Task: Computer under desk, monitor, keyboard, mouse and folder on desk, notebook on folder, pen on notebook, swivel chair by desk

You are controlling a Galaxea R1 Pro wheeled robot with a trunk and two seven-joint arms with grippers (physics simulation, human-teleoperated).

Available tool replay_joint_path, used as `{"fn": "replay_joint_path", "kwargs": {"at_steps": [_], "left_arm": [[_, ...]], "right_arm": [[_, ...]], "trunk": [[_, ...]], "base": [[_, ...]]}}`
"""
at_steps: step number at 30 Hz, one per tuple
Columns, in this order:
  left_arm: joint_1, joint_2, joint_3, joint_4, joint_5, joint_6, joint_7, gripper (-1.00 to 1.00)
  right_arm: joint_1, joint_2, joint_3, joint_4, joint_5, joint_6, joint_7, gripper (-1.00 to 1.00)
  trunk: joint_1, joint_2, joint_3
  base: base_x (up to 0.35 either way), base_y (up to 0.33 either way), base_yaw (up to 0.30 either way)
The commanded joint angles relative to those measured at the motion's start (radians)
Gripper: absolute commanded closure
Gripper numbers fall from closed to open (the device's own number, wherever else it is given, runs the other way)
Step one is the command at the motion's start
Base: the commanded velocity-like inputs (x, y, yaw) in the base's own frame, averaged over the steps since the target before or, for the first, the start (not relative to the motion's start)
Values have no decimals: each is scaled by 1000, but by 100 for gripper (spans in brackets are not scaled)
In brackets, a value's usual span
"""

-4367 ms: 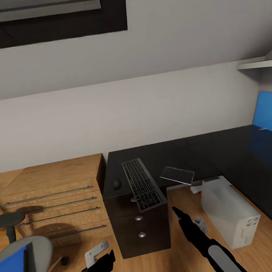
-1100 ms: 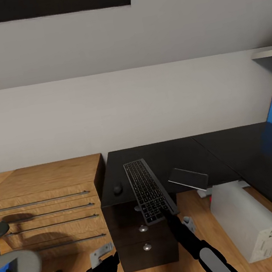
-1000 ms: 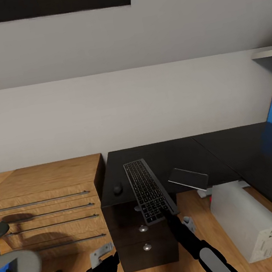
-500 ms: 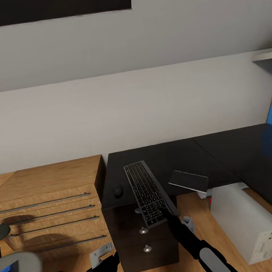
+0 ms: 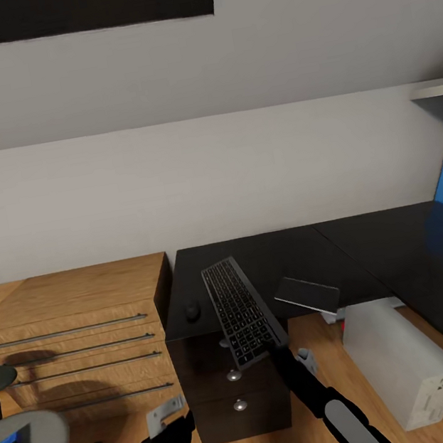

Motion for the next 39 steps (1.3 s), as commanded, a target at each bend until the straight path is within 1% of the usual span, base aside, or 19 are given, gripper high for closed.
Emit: {"fn": "replay_joint_path", "kwargs": {"at_steps": [1,5,9,12,16,18,19,21,23,27,29,32,34,37,39], "left_arm": [[-1,0,-1,2,10,2,9,-100],[-1,-1,-1,7,10,2,9,-100],[-1,-1,-1,8,10,2,9,-100],[-1,-1,-1,8,10,2,11,-100],[-1,-2,-4,8,9,1,14,-100],[-1,-3,-18,9,8,0,15,-100],[-1,-2,-46,9,7,-1,16,-100],[-1,-1,-59,9,7,-1,16,-100],[-1,0,-67,9,6,-1,17,-100],[-1,1,-71,9,5,-1,18,-100],[-1,2,-71,8,5,-1,18,-100],[-1,2,-71,8,5,-1,19,-100],[-1,3,-71,8,5,-1,19,-100],[-1,2,-70,8,5,-1,19,-100],[-1,2,-70,8,5,-1,19,-100]], "right_arm": [[0,0,0,0,-11,6,5,100],[0,0,0,0,-11,6,10,100],[0,0,0,-4,-11,6,12,100],[0,-1,0,-43,-11,5,12,100],[0,-2,0,-58,-11,5,12,100],[0,-2,0,-60,-12,5,14,100],[0,-2,0,-62,-11,5,15,100],[0,-3,0,-62,-11,5,15,100],[0,-3,0,-63,-11,5,15,100],[1,-3,-2,-71,-8,-2,15,100],[3,-3,-2,-96,-7,-9,15,100],[22,-6,-3,-153,-7,-37,10,100],[39,-16,-3,-206,-6,-51,-5,100],[65,-28,-3,-272,-7,-57,-38,100],[80,-36,-3,-305,-7,-57,-49,100]], "trunk": [[0,0,-1],[0,0,-1],[-15,28,11],[-27,49,21],[-42,77,33],[-50,91,40],[-54,98,43],[-61,112,49],[-69,126,55],[-84,154,68],[-92,168,74],[-104,189,84],[-111,203,90],[-123,224,99],[-130,238,105]], "base": [[0,0,0],[0,0,0],[0,0,0],[0,0,0],[0,0,0],[0,0,0],[0,0,0],[0,0,0],[0,0,0],[-48,0,0],[-249,0,0],[-308,0,0],[-330,-3,0],[-336,-55,0],[-339,-112,0]]}}
